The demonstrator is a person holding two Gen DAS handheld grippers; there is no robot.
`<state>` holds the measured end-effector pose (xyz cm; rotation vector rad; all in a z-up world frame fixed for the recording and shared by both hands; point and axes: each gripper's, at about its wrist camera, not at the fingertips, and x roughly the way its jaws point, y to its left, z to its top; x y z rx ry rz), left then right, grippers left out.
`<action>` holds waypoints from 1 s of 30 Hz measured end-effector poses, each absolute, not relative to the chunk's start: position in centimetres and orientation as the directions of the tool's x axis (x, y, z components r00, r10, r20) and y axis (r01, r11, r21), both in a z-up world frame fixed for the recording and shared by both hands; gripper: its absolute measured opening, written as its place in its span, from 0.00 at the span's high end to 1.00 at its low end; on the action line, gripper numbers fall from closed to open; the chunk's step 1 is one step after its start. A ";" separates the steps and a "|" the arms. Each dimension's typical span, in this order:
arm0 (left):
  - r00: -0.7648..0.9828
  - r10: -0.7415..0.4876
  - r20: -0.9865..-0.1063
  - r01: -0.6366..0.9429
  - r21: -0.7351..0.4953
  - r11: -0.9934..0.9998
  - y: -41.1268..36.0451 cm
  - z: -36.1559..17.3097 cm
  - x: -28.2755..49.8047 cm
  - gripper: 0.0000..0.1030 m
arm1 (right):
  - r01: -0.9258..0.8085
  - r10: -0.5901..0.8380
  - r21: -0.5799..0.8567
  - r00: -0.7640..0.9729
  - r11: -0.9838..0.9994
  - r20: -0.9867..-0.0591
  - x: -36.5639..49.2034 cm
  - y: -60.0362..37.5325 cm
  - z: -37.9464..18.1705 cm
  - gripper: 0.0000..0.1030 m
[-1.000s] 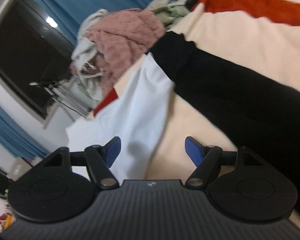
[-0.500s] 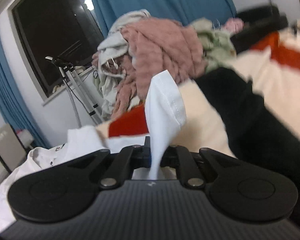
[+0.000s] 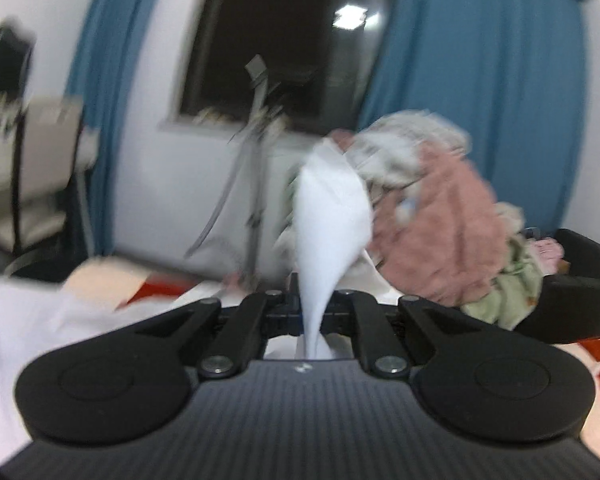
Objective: Fold clothes
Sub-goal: 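Lift and fold the held side over the shirt body, open right gripper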
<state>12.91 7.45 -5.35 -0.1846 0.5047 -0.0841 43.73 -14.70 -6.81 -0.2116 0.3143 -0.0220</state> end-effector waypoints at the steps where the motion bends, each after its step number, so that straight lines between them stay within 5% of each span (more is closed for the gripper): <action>1: 0.871 -0.116 -0.477 0.022 -0.197 0.980 8.0 -5.7 13.3 0.00 | -0.028 -0.050 -0.226 0.942 0.974 -0.332 44.7 -13.1 -8.2 0.92; 7: 0.841 -0.092 -0.533 -0.021 -0.202 0.979 9.9 -8.4 15.7 0.00 | -0.099 0.008 -0.173 0.888 0.980 -0.459 48.6 -9.4 -13.6 0.90; 9: 0.833 -0.100 -0.544 -0.024 -0.217 0.976 10.3 -9.0 16.5 0.00 | -0.120 0.052 -0.109 0.871 0.987 -0.488 49.0 -9.6 -14.4 0.76; 11: 0.826 -0.110 -0.553 -0.022 -0.228 0.974 10.5 -9.4 17.2 0.00 | -0.133 0.087 -0.056 0.860 0.990 -0.503 48.4 -10.1 -14.7 0.38; 13: 0.823 -0.112 -0.557 -0.021 -0.227 0.974 10.2 -9.8 17.4 0.00 | -0.125 0.093 -0.034 0.872 0.992 -0.480 44.8 -11.1 -13.5 0.25; 30: 0.884 -0.134 -0.449 0.062 -0.172 0.983 5.8 -4.9 7.9 0.00 | -0.075 0.115 0.152 0.954 0.986 -0.277 13.8 -19.4 -3.4 0.24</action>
